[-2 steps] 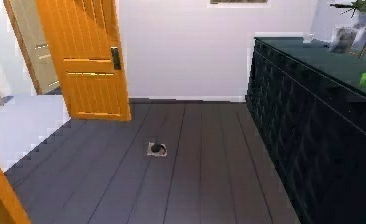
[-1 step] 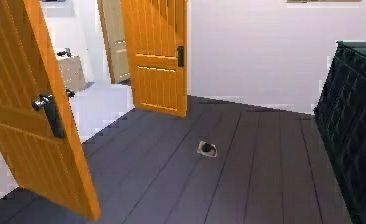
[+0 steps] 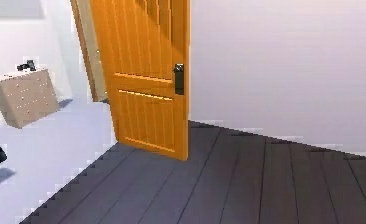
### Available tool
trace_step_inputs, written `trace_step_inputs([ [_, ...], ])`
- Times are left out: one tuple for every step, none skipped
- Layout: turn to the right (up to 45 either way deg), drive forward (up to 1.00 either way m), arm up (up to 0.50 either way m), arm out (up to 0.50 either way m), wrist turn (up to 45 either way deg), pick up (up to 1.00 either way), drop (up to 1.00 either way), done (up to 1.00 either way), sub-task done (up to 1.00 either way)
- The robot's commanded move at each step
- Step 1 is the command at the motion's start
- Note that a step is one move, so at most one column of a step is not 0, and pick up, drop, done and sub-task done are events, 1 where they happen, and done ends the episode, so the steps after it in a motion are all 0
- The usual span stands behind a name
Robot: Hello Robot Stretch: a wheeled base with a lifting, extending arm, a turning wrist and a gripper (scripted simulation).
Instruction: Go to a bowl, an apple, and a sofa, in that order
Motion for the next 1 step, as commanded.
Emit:
trace_step_inputs([
  [-3.0,0.0,0.0,0.0,0.0,0.0,0.0,0.0,0.0],
])
